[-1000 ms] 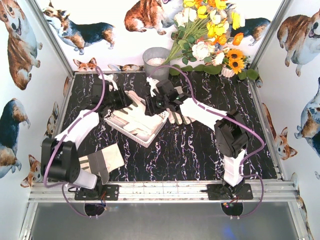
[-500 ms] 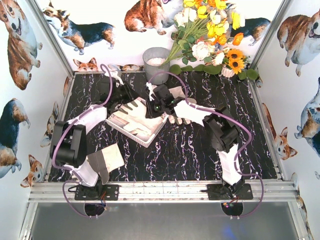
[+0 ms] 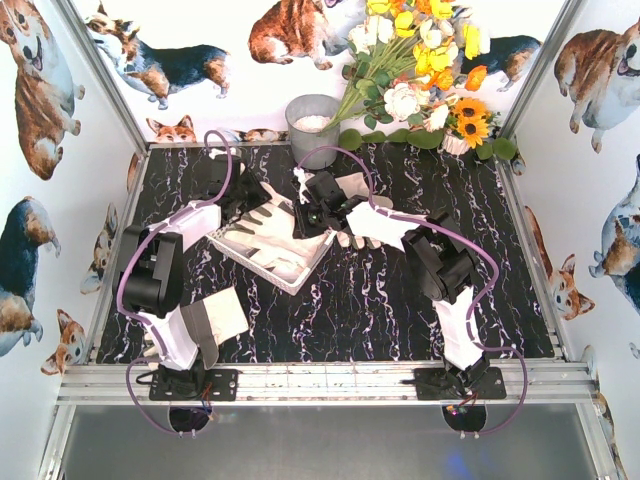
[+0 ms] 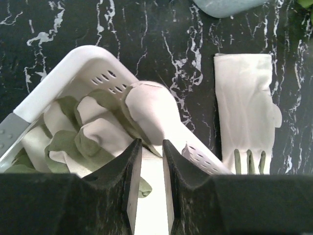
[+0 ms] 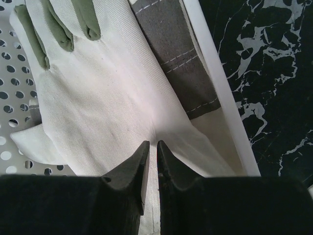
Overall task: Put the gloves into the storage basket
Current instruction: Adjust the glove in the bin.
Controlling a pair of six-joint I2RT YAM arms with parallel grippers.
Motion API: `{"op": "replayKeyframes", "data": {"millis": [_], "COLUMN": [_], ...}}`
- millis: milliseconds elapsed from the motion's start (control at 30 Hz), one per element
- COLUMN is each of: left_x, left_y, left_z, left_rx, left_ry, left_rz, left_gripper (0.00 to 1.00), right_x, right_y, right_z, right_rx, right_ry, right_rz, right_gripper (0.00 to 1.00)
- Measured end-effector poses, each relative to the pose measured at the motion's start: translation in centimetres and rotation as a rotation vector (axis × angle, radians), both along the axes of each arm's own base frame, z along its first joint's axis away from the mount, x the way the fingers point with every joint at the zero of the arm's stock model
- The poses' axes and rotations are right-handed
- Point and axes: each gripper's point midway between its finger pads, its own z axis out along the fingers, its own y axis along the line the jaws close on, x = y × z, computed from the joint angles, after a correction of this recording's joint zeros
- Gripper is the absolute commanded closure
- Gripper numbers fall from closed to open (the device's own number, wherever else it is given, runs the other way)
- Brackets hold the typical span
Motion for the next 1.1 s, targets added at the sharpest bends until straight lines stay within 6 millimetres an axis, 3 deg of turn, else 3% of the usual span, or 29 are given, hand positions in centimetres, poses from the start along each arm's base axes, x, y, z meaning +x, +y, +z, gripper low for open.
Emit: {"op": "replayKeyframes", "data": {"millis": [500,700,933,1100], "left_x": [0.4,0.7,1.6,1.9], "left_y": [0.3,0.2,-0.5,-0.8], "left_z": [-3.6,-1.4,3.5,2.8], "left_rx": [0.026,0.027,-0.023,-0.039], "left_ry": [0.055,-0.002,-0.142,-0.137], "left_rz": [0.017,0.001,-0.020,-0.025], "left_gripper": [0.79,0.75,0.82,0.87], "right_x": [-0.5,-0.7,-0.8,-1.0], "right_y": [-0.6,-0.5,-0.1,0.1], "right_z": [-1.7,-1.8,-1.4,-1.4], "right_rx": [-0.041,-0.049,-0.040,-0.038], "right_ry": [0.041,0.045,0.049,0.052], "right_rz": [-0.009,-0.014,-0.017,-0.016], "right_gripper": [0.86,0.84,0.84,0.84]}}
